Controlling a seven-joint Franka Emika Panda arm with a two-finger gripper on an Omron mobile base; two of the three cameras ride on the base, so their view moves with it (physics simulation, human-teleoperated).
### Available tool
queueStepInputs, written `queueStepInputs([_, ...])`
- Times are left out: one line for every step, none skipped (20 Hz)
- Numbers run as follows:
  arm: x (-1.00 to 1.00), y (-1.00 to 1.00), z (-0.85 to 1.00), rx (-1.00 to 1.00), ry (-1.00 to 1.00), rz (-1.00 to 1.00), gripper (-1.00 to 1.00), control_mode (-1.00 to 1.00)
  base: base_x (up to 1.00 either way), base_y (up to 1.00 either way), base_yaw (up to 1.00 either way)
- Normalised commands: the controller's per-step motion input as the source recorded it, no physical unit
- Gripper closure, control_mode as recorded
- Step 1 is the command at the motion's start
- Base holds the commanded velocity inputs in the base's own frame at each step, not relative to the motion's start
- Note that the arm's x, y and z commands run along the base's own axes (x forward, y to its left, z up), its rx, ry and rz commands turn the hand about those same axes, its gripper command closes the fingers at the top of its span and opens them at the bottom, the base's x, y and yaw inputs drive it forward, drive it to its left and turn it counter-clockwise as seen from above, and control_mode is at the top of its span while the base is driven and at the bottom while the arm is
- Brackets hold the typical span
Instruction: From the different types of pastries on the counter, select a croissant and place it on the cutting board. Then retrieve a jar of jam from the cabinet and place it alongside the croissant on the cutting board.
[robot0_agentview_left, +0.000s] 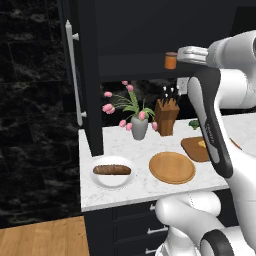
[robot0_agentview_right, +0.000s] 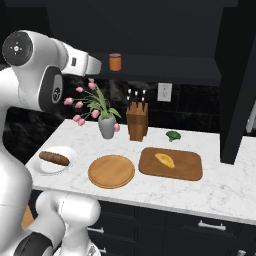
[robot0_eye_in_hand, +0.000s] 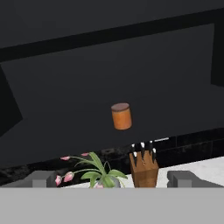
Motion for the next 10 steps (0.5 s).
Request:
queueStepInputs([0.30,-0.05,-0.27,0.00,0.12,0.00,-1.00,-1.00,0.00,0.00,0.00])
queueStepInputs([0.26,0.00,-0.33,0.00,0.14,0.00,-1.00,-1.00,0.00,0.00,0.00])
queueStepInputs([0.26,0.00,-0.41,0.00,0.10,0.00,-1.00,-1.00,0.00,0.00,0.00])
queueStepInputs([0.26,0.00,-0.39,0.00,0.10,0.00,-1.00,-1.00,0.00,0.00,0.00])
queueStepInputs([0.25,0.00,-0.49,0.00,0.07,0.00,-1.00,-1.00,0.00,0.00,0.00])
queueStepInputs([0.32,-0.01,-0.51,0.00,0.04,0.00,-1.00,-1.00,0.00,0.00,0.00])
queueStepInputs([0.34,-0.04,-0.34,0.00,0.00,0.00,-1.00,-1.00,0.00,0.00,0.00])
queueStepInputs([0.41,-0.06,-0.16,0.00,0.00,0.00,-1.00,-1.00,0.00,0.00,0.00])
queueStepInputs([0.44,-0.06,-0.13,0.00,0.00,0.00,-1.00,-1.00,0.00,0.00,0.00])
queueStepInputs([0.46,-0.06,-0.06,0.00,0.00,0.00,-1.00,-1.00,0.00,0.00,0.00])
